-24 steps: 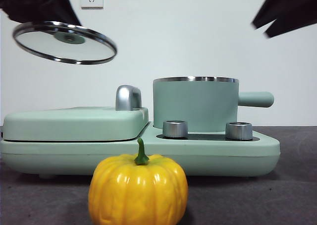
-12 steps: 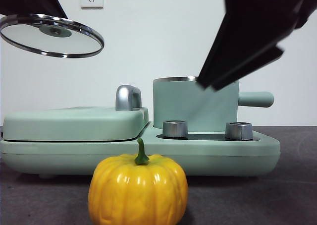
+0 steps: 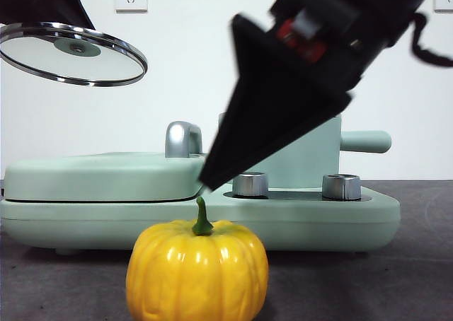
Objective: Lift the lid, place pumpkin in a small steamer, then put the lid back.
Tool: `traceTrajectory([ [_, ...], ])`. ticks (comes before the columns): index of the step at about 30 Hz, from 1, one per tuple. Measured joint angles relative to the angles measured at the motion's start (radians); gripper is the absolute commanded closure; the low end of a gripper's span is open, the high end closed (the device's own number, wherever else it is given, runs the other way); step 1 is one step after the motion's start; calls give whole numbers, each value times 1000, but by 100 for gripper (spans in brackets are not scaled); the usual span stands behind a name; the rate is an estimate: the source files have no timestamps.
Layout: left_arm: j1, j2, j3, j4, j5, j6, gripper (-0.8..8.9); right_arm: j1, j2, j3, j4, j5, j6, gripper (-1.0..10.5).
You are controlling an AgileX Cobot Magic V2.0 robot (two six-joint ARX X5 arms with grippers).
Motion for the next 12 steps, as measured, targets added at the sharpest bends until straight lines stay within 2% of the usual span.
traceTrajectory([
  [12,0,0,0,0,-1,0,798,37,133,2,39,-17,7,510],
])
